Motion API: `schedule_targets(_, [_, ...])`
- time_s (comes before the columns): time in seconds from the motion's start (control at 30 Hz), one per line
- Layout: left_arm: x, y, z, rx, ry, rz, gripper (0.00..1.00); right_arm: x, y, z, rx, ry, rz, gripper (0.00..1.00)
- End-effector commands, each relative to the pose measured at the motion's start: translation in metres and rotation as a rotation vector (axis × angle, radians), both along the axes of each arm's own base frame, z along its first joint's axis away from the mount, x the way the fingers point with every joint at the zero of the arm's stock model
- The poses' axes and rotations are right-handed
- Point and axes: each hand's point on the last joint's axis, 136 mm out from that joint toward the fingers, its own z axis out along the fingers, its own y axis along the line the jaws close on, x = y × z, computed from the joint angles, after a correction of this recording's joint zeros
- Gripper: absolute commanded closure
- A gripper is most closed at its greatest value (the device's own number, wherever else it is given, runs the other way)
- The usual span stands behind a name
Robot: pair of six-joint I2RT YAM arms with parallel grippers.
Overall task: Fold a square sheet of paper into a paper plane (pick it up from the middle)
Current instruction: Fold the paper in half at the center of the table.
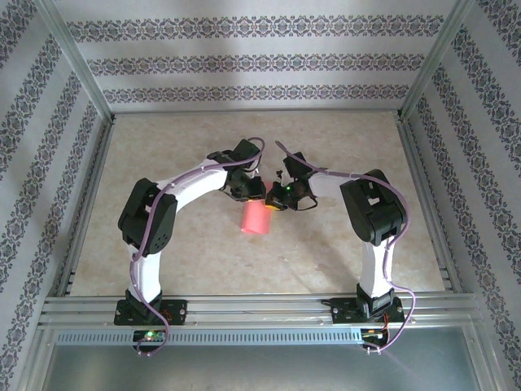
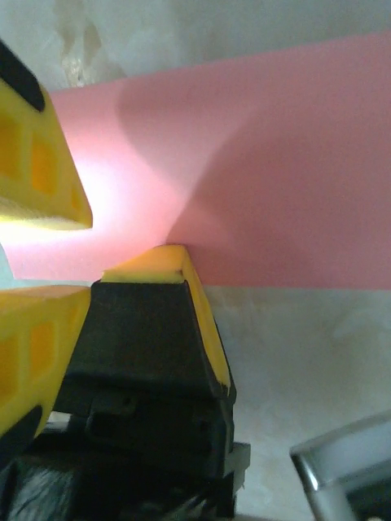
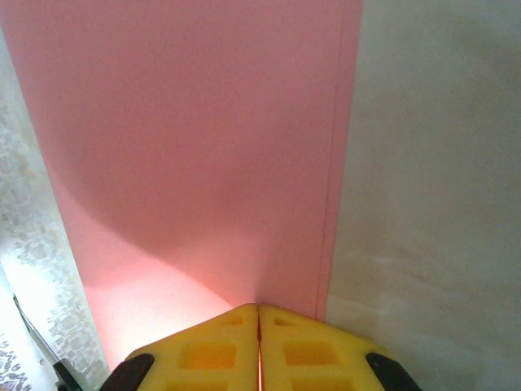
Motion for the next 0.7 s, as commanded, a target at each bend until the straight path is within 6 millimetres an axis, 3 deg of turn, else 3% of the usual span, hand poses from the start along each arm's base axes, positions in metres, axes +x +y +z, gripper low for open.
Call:
schedule_targets(0.0, [-0.002,0.01,-0.025,-0.003,0.057,0.003,0.81,-0.028,-0.028,-0.047,-0.183,0.123,-0.013,0.91])
schedule_targets(0.33, [-0.01,0.044,-0.06,0.088,0.131,0.039,0.85,-0.033,-0.033,-0.054,-0.226,0.153,-0.006,0.91])
schedule_targets(0.57, [-0.02,0.07,-0.081,0.023,0.193,0.083,0.83,-0.035,-0.038,-0.058,-0.261,0.162,0.004,0.91])
schedule_targets(0.67, [-0.022,0.082,-0.081,0.003,0.197,0.105,0.83,-0.035,-0.038,-0.058,-0.265,0.161,0.011,0.91])
